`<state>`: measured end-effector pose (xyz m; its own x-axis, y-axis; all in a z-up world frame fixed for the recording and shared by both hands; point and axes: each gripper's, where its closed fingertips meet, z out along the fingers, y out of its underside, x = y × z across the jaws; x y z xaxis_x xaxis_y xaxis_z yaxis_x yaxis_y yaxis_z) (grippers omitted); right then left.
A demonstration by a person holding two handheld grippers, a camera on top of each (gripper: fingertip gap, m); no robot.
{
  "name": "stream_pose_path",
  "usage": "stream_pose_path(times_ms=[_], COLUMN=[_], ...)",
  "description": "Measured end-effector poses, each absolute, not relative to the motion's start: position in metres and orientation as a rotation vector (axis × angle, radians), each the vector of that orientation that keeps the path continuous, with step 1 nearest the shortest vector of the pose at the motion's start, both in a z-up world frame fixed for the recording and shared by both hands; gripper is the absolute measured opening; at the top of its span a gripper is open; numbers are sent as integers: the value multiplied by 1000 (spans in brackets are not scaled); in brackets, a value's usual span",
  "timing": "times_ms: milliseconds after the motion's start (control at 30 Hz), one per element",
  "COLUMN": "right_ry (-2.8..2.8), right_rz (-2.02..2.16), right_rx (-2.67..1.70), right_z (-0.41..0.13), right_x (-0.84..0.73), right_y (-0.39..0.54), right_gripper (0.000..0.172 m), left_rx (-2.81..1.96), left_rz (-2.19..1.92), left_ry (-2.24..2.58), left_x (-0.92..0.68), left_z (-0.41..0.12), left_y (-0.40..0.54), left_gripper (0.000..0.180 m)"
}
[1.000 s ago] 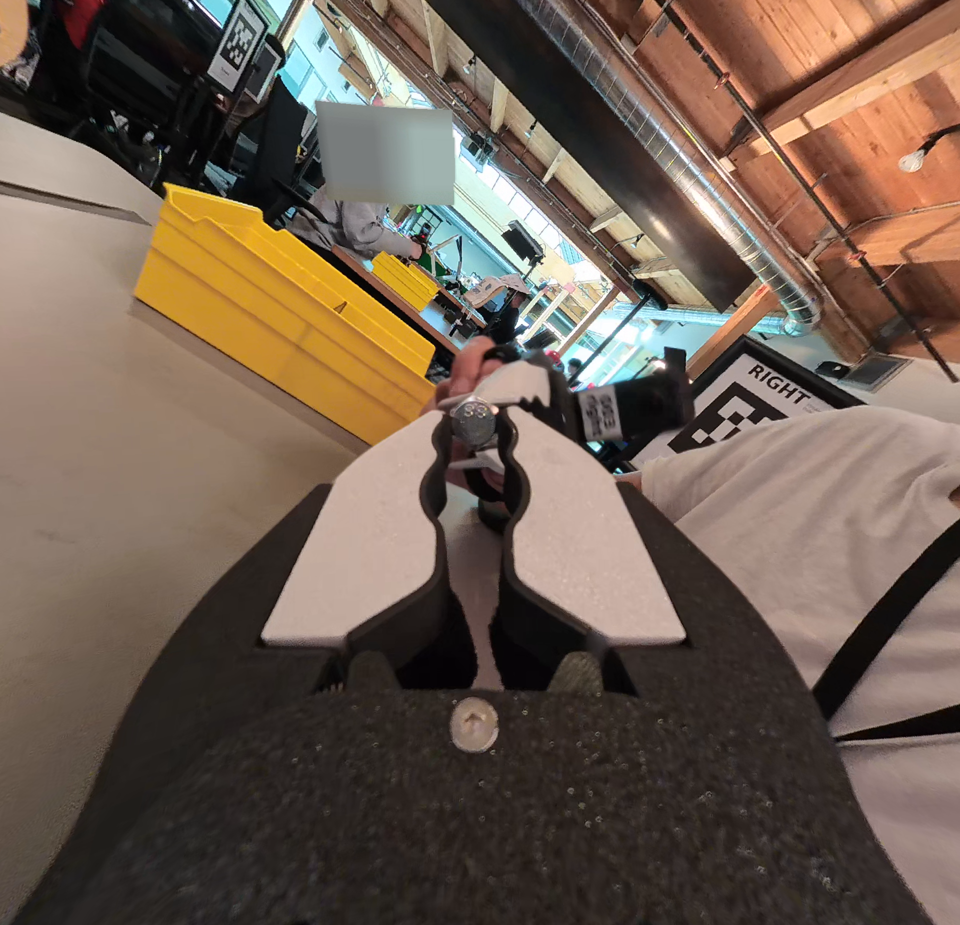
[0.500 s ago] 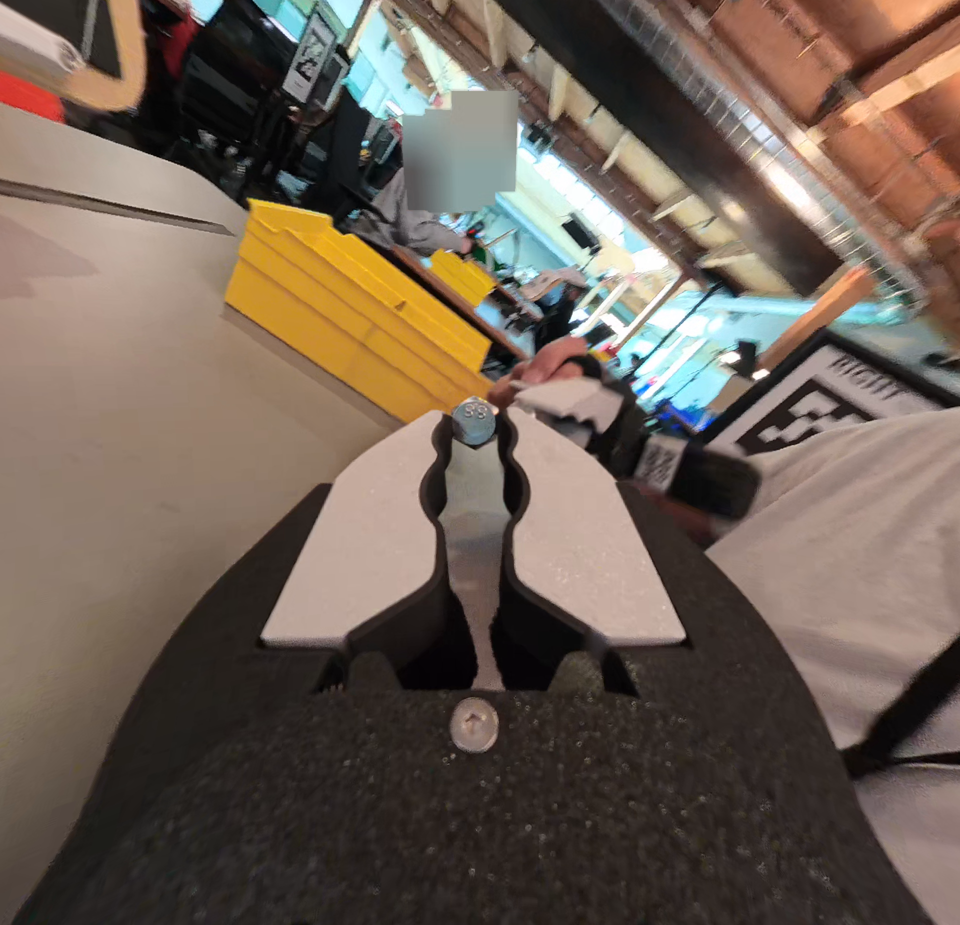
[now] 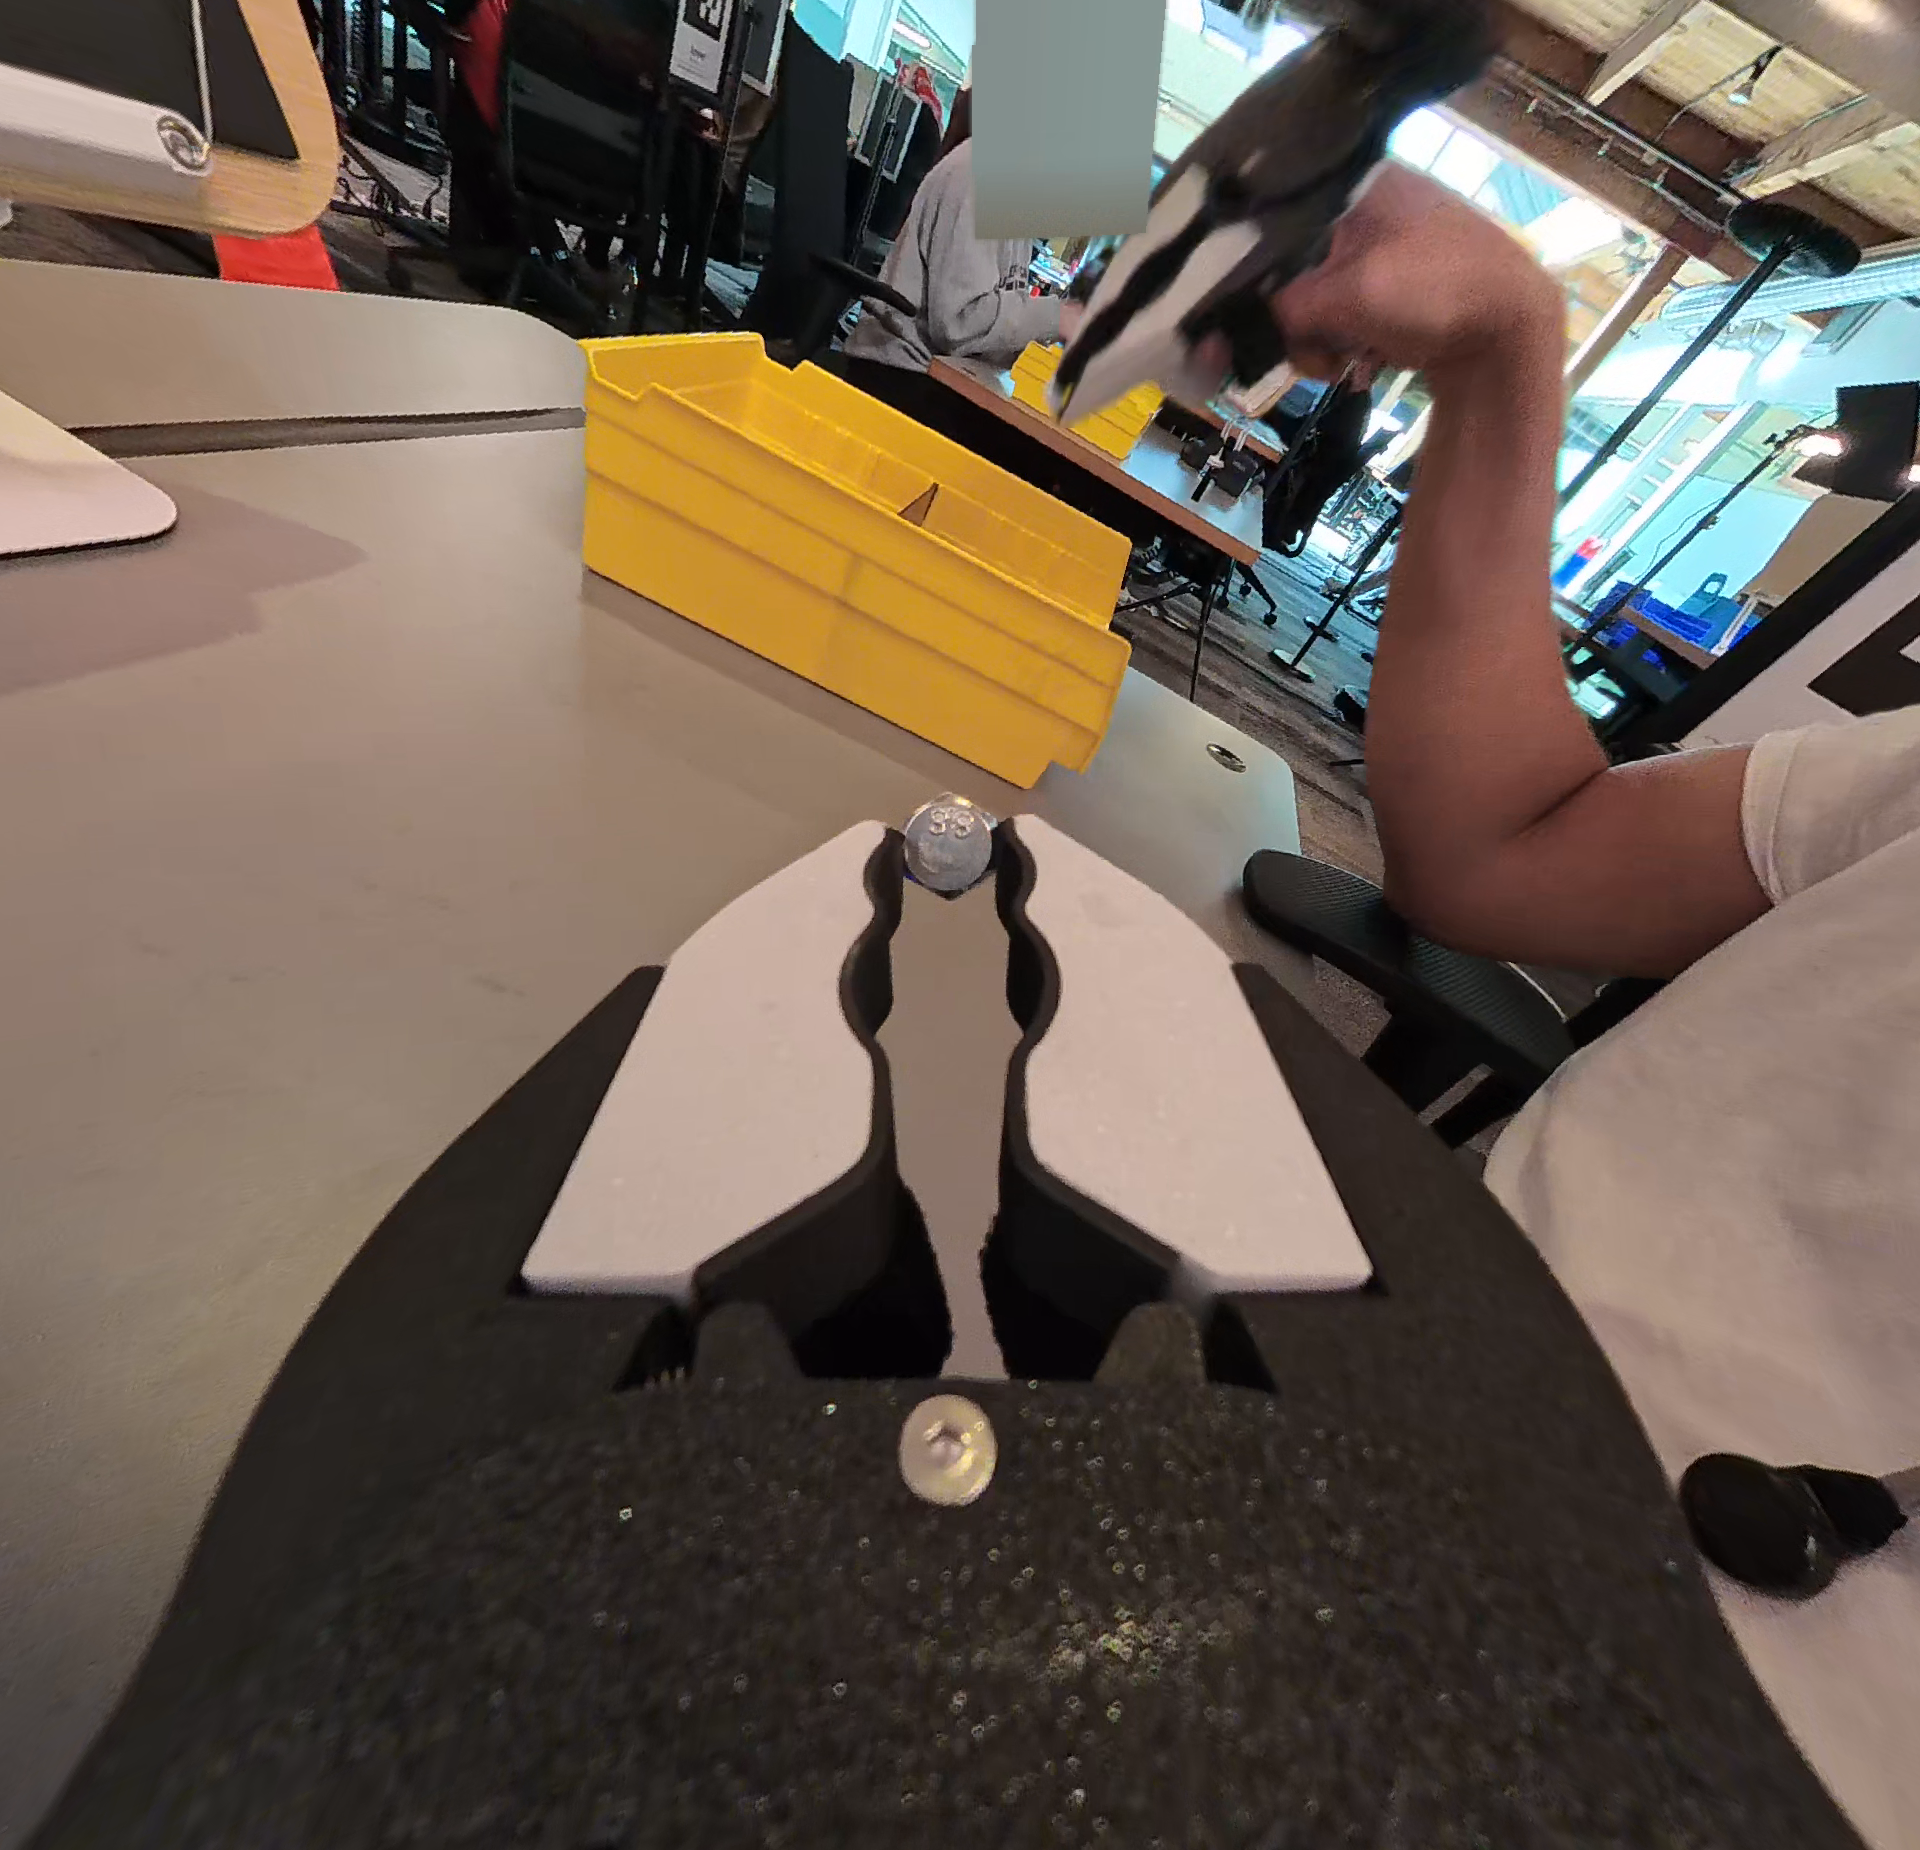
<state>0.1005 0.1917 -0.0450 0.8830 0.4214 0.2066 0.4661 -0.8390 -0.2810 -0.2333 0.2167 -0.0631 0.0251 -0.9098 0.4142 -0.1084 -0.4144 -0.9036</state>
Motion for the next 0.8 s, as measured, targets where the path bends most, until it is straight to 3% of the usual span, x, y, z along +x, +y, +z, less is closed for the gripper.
stream_pose_path(times_ms=[167,233,500,800], right_ry=[-711,-779,-1033,-851], right_rz=[192,144,12,88], right_rx=[-3078,-3142,-3035,-3103], right_z=[-149,-173,-193,-197], right_x=[104,111,108,110], right_y=[161,155,160,160], right_gripper=[17,17,16,23], left_rx=[-1594,-1596,-1585,-1576], left_rz=[-1485,-1488,-1447,-1450], left_ry=[1065,1072,1131,1142], left_x=[-234,-233,-229,-228], left_z=[-60,-60,-62,-61], left_y=[214,213,205,203], left_gripper=[17,17,17,16])
